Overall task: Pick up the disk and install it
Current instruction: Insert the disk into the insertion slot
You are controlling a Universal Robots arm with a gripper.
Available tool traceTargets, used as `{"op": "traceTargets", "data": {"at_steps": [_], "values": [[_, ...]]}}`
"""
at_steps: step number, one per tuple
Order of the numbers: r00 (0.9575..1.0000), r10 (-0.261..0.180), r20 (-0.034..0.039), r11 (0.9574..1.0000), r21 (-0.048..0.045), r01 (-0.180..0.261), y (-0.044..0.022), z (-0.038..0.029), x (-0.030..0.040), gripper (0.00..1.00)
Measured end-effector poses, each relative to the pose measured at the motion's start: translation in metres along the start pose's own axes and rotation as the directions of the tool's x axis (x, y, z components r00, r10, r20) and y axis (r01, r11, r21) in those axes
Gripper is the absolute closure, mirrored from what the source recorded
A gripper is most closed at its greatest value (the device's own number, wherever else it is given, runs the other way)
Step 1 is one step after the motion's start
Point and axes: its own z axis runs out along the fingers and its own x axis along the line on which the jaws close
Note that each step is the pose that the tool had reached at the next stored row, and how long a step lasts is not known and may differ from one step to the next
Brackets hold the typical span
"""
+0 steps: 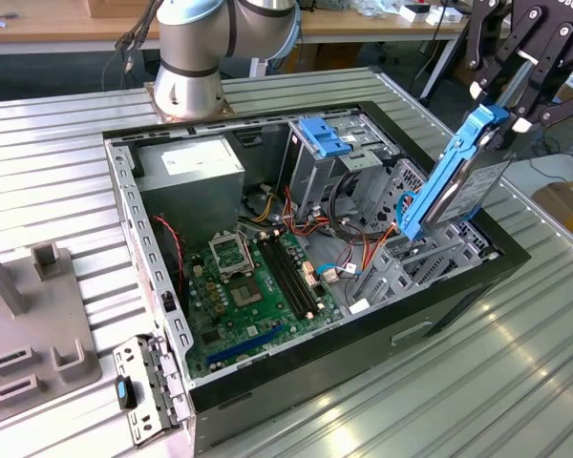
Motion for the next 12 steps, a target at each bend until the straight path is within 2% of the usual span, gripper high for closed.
{"op": "traceTargets", "data": {"at_steps": [7,12], "values": [[1.0,0.0,-0.0004,1.0,0.0,0.0,0.0,0.0114,0.0021,0.63],[1.0,0.0,-0.0006,1.0,0.0,0.0,-0.0004,0.0257,0.0034,0.63]]}}
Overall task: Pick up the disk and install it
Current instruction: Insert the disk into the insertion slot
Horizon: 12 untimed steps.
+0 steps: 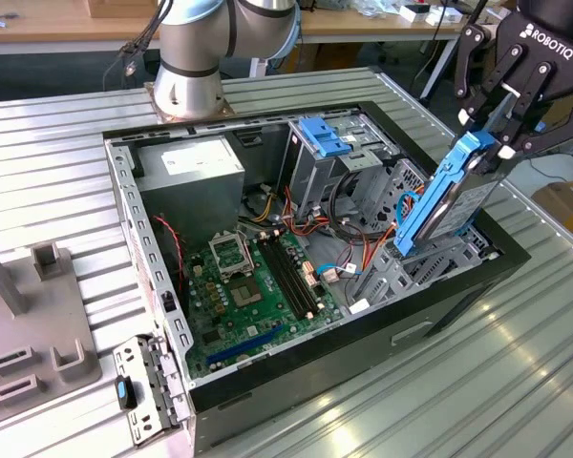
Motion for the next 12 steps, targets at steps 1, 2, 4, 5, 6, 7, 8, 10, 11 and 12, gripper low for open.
{"op": "traceTargets", "data": {"at_steps": [1,2,4,5,6,7,8,10,11,12], "values": [[1.0,0.0,0.0,1.0,0.0,0.0,-0.0014,0.0011,0.0,0.63],[1.0,0.0,-0.0001,1.0,0.0,0.0,-0.0019,0.0025,0.0,0.63],[1.0,0.0,0.0002,1.0,0.0,0.0,-0.0031,0.0059,-0.0003,0.63],[1.0,0.0,0.0002,1.0,0.0,0.0,-0.0037,0.0065,-0.0004,0.63],[1.0,0.0,0.0,1.0,0.0,0.0,-0.0043,0.0073,-0.0008,0.63],[1.0,0.0,-0.0001,1.0,0.0,0.0,-0.0045,0.0078,-0.0012,0.63],[1.0,0.0,-0.0001,1.0,0.0,0.0,-0.0045,0.0083,-0.0017,0.63],[1.0,0.0,-0.0001,1.0,0.0,0.0,-0.0046,0.0094,-0.0034,0.63],[1.0,0.0,0.0004,1.0,0.0,0.0,-0.0045,0.0122,-0.0069,0.63],[1.0,0.0,0.0023,1.0,-0.0007,0.0,-0.0046,0.0202,-0.0069,0.63]]}}
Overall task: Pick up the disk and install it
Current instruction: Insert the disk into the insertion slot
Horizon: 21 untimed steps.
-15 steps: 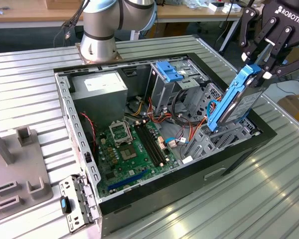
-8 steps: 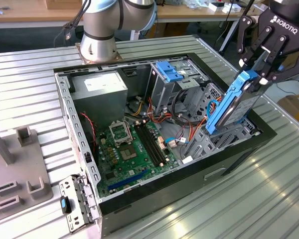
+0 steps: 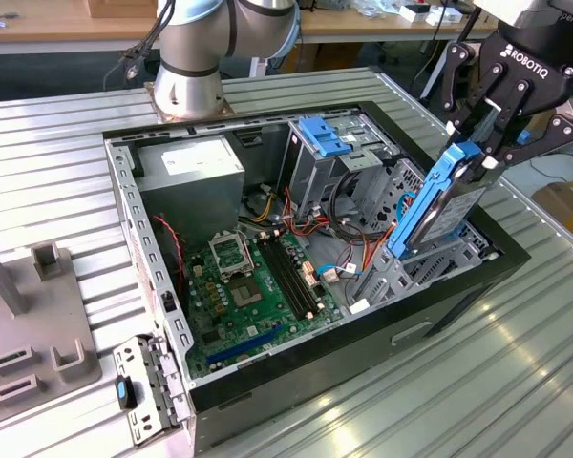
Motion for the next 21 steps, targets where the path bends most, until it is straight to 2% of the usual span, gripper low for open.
{"op": "traceTargets", "data": {"at_steps": [4,5,6,8,13,18,21], "values": [[1.0,0.0,0.0012,1.0,0.0004,0.0,-0.0002,-0.0011,0.0,0.63],[1.0,0.0,0.0017,1.0,0.0005,0.0,-0.0003,-0.0021,0.0,0.63],[1.0,0.0,0.0008,1.0,0.0002,0.0,-0.0004,-0.0064,0.0,0.63],[1.0,0.001,0.0008,1.0,0.0002,-0.001,-0.0004,-0.0072,0.0,0.63],[0.9998,0.002,0.0186,1.0,0.0001,-0.002,0.0014,-0.0065,0.0,0.63],[0.9999,0.002,0.0139,1.0,0.0001,-0.002,0.0014,-0.0043,0.0003,0.63],[0.9999,0.002,0.0127,1.0,-0.0003,-0.002,0.0017,-0.0006,0.0003,0.63]]}}
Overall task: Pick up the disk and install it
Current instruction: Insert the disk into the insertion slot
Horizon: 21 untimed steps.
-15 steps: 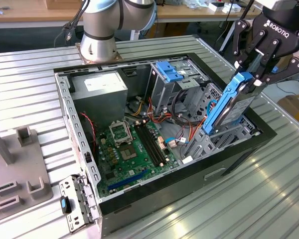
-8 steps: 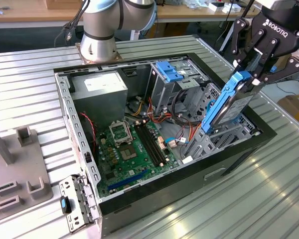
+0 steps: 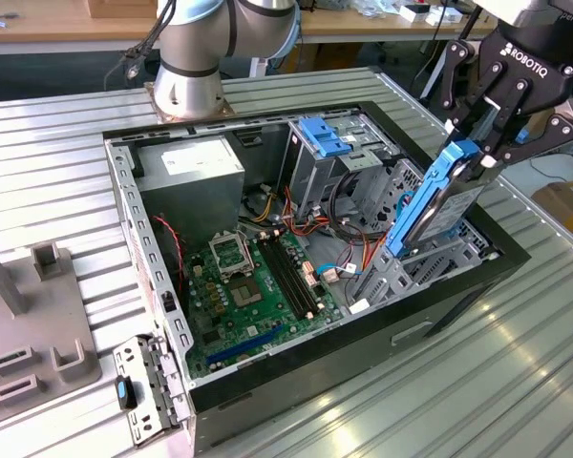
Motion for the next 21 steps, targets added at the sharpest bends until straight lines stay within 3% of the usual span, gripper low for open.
{"op": "traceTargets", "data": {"at_steps": [3,7,12,17,19,21], "values": [[1.0,0.0,-0.0021,1.0,0.0003,0.0,0.0001,0.0024,0.0003,0.63],[1.0,0.0,-0.0018,1.0,0.0006,0.0,-0.0002,-0.0002,0.0001,0.63],[0.9989,0.047,-0.0049,0.9989,0.0009,-0.047,-0.0002,-0.0015,0.0001,0.63],[0.9989,0.047,-0.0066,0.9989,0.0008,-0.047,0.0001,0.0097,0.0011,0.63],[0.9989,0.046,-0.0044,0.9989,0.0014,-0.046,0.0002,0.018,0.0019,0.63],[0.9989,0.047,-0.0064,0.9989,0.0008,-0.047,0.0004,0.0173,0.0018,0.63]]}}
